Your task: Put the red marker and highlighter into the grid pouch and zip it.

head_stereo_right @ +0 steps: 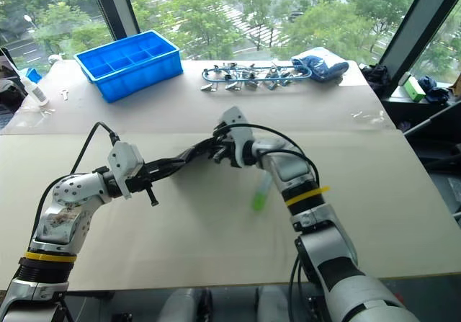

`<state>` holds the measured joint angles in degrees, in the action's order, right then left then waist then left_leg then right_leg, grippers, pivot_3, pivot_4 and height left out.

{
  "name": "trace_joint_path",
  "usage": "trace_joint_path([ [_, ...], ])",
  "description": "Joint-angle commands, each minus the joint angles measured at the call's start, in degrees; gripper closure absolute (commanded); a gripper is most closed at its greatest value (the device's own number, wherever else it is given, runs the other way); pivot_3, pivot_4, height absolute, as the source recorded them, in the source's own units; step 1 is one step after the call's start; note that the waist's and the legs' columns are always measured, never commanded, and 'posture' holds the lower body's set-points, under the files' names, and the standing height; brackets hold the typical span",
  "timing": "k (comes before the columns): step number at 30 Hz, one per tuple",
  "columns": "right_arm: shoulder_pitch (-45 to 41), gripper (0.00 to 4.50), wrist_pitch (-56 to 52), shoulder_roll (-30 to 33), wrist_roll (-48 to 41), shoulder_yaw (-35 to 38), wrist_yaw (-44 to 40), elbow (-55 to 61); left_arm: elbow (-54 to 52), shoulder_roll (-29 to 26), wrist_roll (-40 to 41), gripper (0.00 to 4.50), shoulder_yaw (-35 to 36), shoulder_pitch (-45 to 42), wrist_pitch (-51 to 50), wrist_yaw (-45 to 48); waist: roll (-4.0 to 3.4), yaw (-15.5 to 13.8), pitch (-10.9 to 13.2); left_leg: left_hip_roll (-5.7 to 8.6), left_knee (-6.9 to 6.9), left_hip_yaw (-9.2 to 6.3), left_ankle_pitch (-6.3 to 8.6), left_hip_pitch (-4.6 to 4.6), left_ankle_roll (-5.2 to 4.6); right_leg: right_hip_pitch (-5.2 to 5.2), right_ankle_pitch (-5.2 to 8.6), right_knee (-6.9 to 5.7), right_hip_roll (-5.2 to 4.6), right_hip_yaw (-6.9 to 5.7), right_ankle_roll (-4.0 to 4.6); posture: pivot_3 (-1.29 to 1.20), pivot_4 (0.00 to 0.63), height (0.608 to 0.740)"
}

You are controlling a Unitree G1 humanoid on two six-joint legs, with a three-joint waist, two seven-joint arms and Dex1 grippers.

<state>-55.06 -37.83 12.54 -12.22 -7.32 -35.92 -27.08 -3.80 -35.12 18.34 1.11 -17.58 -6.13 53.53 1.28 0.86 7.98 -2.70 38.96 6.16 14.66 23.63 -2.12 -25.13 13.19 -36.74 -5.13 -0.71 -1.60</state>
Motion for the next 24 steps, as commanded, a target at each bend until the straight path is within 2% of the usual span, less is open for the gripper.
trace_joint_path([
  [1, -2.9, 4.46, 3.2, 0.4, 0.0, 4.2, 3.0, -0.7, -1.8, -0.2, 0.9, 4.5, 0.9, -0.5, 0.6, 0.6, 0.0, 0.5, 0.0, -0.03, -0.04, 0.0, -0.02, -0.01, 0.03, -0.02, 0.0, 0.0, 0.05, 0.02, 0.01, 0.0, 0.15, 0.74],
  [18, 5.8, 4.46, -4.7, -6.6, -0.3, -2.1, 4.0, 13.9, -1.1, 0.4, 0.9, 4.5, 0.7, -1.1, 0.2, 1.0, 0.0, 0.6, 0.0, -0.1, -0.04, -0.03, -0.04, 0.04, 0.06, -0.01, -0.01, -0.01, 0.1, 0.02, 0.04, 0.0, 0.15, 0.74],
  [24, 5.8, 4.46, -5.7, -6.2, -0.2, -5.7, 1.4, 18.0, -1.0, 0.6, 0.9, 4.5, 0.6, -1.2, 0.3, 1.2, 0.0, 0.6, 0.0, -0.11, -0.04, -0.04, -0.04, 0.04, 0.06, -0.01, -0.01, -0.02, 0.12, 0.01, 0.04, 0.0, 0.15, 0.74],
])
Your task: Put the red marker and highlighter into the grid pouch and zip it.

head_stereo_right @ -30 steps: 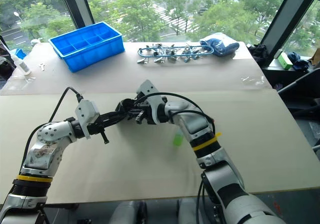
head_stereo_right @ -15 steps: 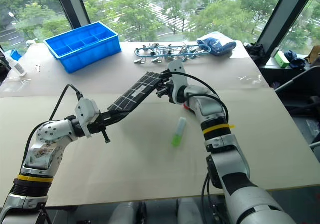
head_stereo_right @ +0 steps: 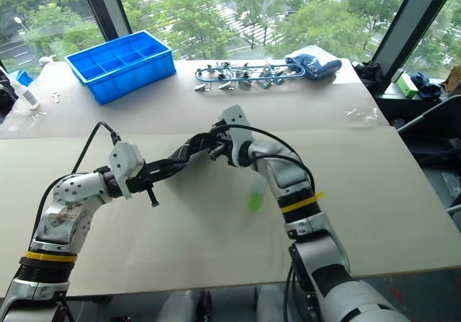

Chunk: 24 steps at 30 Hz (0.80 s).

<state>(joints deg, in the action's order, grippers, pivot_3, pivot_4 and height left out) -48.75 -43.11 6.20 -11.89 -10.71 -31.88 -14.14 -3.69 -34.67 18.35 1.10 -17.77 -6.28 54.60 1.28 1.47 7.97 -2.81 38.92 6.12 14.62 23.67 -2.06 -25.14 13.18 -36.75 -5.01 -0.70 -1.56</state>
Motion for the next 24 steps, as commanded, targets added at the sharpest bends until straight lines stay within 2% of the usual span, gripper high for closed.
trace_joint_path([
  [1, -0.5, 4.46, -0.6, 0.4, -0.5, -2.8, -3.2, 5.7, -1.0, 0.1, 0.9, 4.5, 0.6, -1.0, 0.4, 0.2, 0.0, -0.1, 0.0, 0.0, 0.0, 0.0, 0.0, 0.0, 0.0, 0.0, 0.0, 0.0, 0.0, 0.0, 0.0, 0.0, 0.15, 0.74],
  [9, -3.4, 4.46, -1.1, 5.7, -3.5, 3.0, -6.6, 5.5, -0.8, -0.2, 0.8, 4.5, 0.5, -1.3, 0.4, 1.0, 0.0, -0.7, 0.0, 0.04, 0.05, 0.01, 0.01, 0.01, -0.02, 0.02, 0.0, 0.02, -0.03, -0.01, -0.01, 0.0, 0.15, 0.74],
  [11, -3.7, 4.46, -3.1, 7.1, -5.8, 5.4, -8.0, 5.7, -0.5, -0.3, 0.7, 4.5, 0.5, -1.5, 0.5, 1.3, 0.0, -0.6, 0.0, 0.03, 0.05, 0.01, 0.02, 0.0, -0.03, 0.01, 0.0, 0.01, -0.02, -0.01, -0.01, 0.0, 0.15, 0.74],
  [14, -3.8, 4.46, -10.4, 5.8, -12.9, 9.3, -9.6, 8.1, -0.1, -0.5, 0.7, 4.5, 0.5, -1.8, 0.7, 1.9, 0.0, -0.6, 0.0, 0.02, 0.04, 0.01, 0.02, 0.0, -0.03, 0.02, 0.0, 0.01, -0.01, -0.01, 0.0, 0.0, 0.15, 0.74],
  [20, -2.2, 4.46, -16.4, 3.5, -13.3, 6.8, -6.1, 8.9, 0.6, -0.5, 0.5, 4.5, 0.7, -2.6, 0.8, 2.6, 0.0, -0.4, 0.0, -0.02, 0.03, 0.0, 0.02, -0.01, -0.04, 0.01, 0.0, 0.0, 0.05, 0.0, 0.01, 0.0, 0.15, 0.74],
  [24, -1.5, 4.46, -16.2, 5.3, -13.3, 5.4, -8.5, 9.4, 0.3, -0.6, 0.5, 4.5, 0.6, -2.4, 0.8, 2.8, 0.0, -0.6, 0.0, 0.01, 0.04, 0.0, 0.02, 0.02, -0.04, 0.01, -0.01, 0.01, 0.01, 0.0, 0.0, 0.0, 0.15, 0.74],
])
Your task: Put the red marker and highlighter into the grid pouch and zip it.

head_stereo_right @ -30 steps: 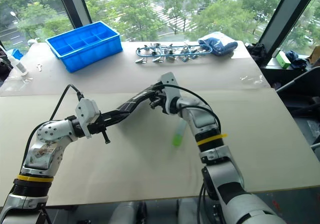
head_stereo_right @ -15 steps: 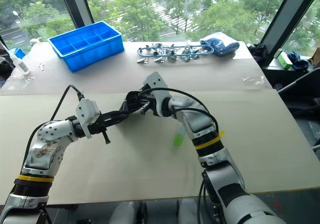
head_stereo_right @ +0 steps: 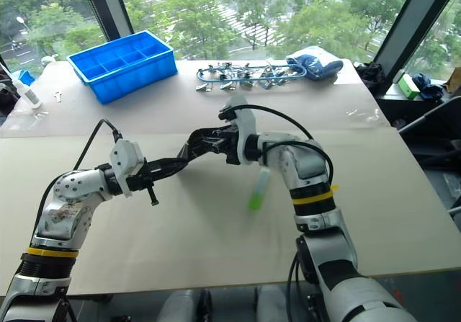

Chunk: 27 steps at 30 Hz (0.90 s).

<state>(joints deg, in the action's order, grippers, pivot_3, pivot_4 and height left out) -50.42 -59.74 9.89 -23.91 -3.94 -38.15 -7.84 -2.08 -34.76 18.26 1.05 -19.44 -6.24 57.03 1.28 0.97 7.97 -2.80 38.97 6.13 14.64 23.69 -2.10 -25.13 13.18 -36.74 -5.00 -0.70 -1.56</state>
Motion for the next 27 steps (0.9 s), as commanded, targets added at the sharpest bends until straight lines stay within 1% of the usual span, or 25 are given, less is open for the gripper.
trace_joint_path([
  [1, 0.9, 4.46, 0.8, 3.0, -1.0, -2.8, -3.8, 3.8, -1.2, -0.6, 0.6, 4.5, 0.7, -0.8, 0.8, 0.4, 0.0, -0.3, 0.0, 0.02, 0.0, 0.0, 0.0, 0.0, 0.0, 0.01, 0.0, 0.0, -0.02, -0.01, 0.0, 0.0, 0.15, 0.74],
  [4, 2.5, 4.46, 2.8, 5.6, 0.3, -6.8, -6.8, 4.8, -0.7, -0.7, 0.5, 4.5, 0.9, -1.1, 0.9, 0.6, 0.0, -0.3, 0.0, 0.06, 0.02, -0.02, 0.02, 0.03, -0.04, 0.02, 0.0, 0.03, -0.07, -0.04, -0.02, 0.0, 0.15, 0.74],
  [6, 2.1, 4.46, 5.2, 5.6, 1.9, -7.9, -6.0, 3.1, -0.6, -0.8, 0.5, 4.5, 0.9, -1.2, 0.9, 0.6, 0.0, -0.2, 0.0, 0.07, 0.02, -0.02, 0.03, 0.03, -0.06, 0.02, 0.0, 0.03, -0.07, -0.02, -0.03, 0.0, 0.15, 0.74],
  [10, 0.6, 4.46, 8.9, 4.5, 3.7, -6.0, -3.4, -2.0, -1.5, -0.6, 0.5, 4.5, 0.6, -0.6, 0.7, 0.3, 0.0, 0.2, 0.0, 0.01, 0.01, -0.03, 0.02, 0.01, -0.05, -0.02, 0.0, 0.02, 0.02, 0.0, -0.01, 0.0, 0.15, 0.74],
  [17, -0.3, 4.46, 11.6, 5.8, 4.6, -3.7, -3.1, -6.3, -1.7, -1.9, -0.8, 4.5, -0.6, 1.1, 1.8, 2.2, 0.0, -0.1, 0.0, 0.02, 0.01, -0.01, 0.01, 0.02, -0.03, 0.0, 0.0, 0.02, -0.01, -0.01, -0.02, 0.0, 0.15, 0.74],
  [20, -0.3, 4.46, 11.9, 5.4, 4.4, -2.8, -2.6, -7.9, -1.2, -4.2, -3.9, 4.5, -3.3, 3.6, 3.8, 4.6, 0.0, -0.1, 0.0, 0.02, 0.01, 0.0, 0.01, 0.02, -0.03, 0.0, 0.0, 0.02, -0.02, 0.0, -0.02, 0.0, 0.15, 0.74],
  [22, -0.2, 4.46, 12.4, 5.0, 4.8, -2.7, -2.3, -9.3, 0.1, -6.8, -7.8, 4.5, -6.3, 6.7, 8.0, 7.2, 0.0, 0.1, 0.0, 0.01, 0.0, 0.0, 0.02, 0.01, -0.03, -0.01, 0.0, 0.02, 0.0, -0.01, -0.01, 0.0, 0.15, 0.74],
  [24, 0.5, 4.46, 12.5, 4.6, 4.9, -3.0, -2.1, -9.2, 0.1, -7.0, -8.0, 4.5, -7.4, 8.8, 8.9, 7.5, 0.0, 0.3, 0.0, 0.0, -0.05, 0.05, 0.02, -0.02, -0.03, -0.03, 0.0, 0.02, 0.01, 0.03, 0.0, 0.0, 0.15, 0.74],
  [27, 1.4, 4.46, 11.9, 4.4, 4.8, -3.4, -2.2, -8.0, 0.2, -5.3, -7.6, 4.5, -7.6, 8.8, 8.4, 5.9, 0.0, 0.0, 0.0, -0.03, -0.04, 0.05, 0.02, 0.0, -0.03, -0.04, 0.01, 0.02, 0.01, 0.0, 0.01, 0.0, 0.15, 0.74],
])
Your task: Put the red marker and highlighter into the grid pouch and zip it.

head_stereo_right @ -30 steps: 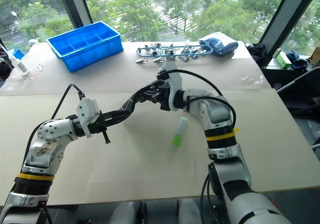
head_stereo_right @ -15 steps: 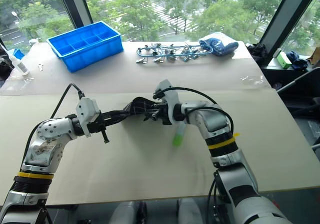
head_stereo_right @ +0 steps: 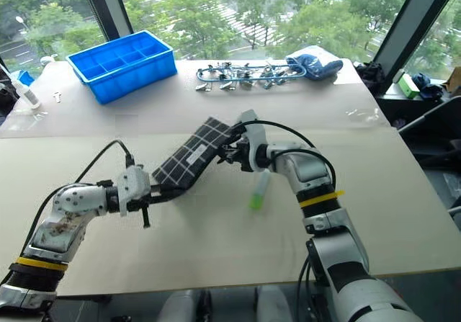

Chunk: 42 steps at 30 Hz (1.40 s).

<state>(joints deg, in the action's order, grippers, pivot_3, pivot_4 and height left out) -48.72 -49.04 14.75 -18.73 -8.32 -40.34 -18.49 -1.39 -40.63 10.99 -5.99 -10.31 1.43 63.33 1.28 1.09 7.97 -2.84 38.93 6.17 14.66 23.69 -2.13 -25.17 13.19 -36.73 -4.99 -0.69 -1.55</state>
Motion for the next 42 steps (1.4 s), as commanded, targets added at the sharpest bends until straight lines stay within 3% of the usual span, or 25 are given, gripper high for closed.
trace_joint_path([
  [1, -0.1, 4.46, 1.0, -0.5, -0.4, 0.8, -0.1, 3.1, -0.5, 1.0, -0.4, 4.5, -0.6, -0.6, 0.6, -0.8, 0.0, -0.3, 0.0, 0.02, 0.02, 0.0, 0.0, 0.0, -0.01, 0.0, 0.0, 0.01, -0.03, 0.0, 0.0, 0.0, 0.15, 0.74],
  [14, 4.1, 4.46, 1.1, -0.9, 2.4, -7.2, -2.7, 9.1, -0.9, 5.2, 3.1, 4.5, 3.0, -4.4, -3.3, -4.9, 0.0, -0.3, 0.0, 0.05, 0.04, -0.04, 0.01, -0.01, -0.02, 0.01, 0.0, -0.01, -0.05, -0.02, -0.01, 0.0, 0.15, 0.74],
  [26, 4.5, 4.46, 2.2, -0.9, 3.1, -15.1, -9.7, 16.2, 0.7, 4.7, 3.1, 4.5, 3.0, -5.3, -2.7, -3.8, 0.0, -0.3, 0.0, 0.05, 0.05, -0.06, 0.01, -0.01, -0.02, 0.02, 0.0, -0.01, -0.03, -0.02, -0.01, 0.0, 0.15, 0.74],
  [36, 4.5, 4.46, 1.6, -2.6, 2.9, -14.2, -10.6, 15.2, 0.3, 5.0, 3.1, 4.5, 2.7, -5.4, -2.7, -3.5, 0.0, -0.3, 0.0, 0.06, 0.07, -0.06, 0.01, -0.01, -0.02, 0.02, 0.0, -0.01, -0.04, -0.03, -0.01, 0.0, 0.15, 0.74],
  [42, 1.4, 4.46, 6.6, -3.5, 9.0, -10.4, -1.7, 3.3, 0.1, 5.0, 3.2, 4.5, 2.7, -5.1, -2.7, -3.5, 0.0, -0.3, 0.0, 0.06, 0.07, -0.04, 0.0, -0.02, -0.01, 0.03, 0.0, -0.01, -0.04, -0.02, -0.01, 0.0, 0.15, 0.74],
])
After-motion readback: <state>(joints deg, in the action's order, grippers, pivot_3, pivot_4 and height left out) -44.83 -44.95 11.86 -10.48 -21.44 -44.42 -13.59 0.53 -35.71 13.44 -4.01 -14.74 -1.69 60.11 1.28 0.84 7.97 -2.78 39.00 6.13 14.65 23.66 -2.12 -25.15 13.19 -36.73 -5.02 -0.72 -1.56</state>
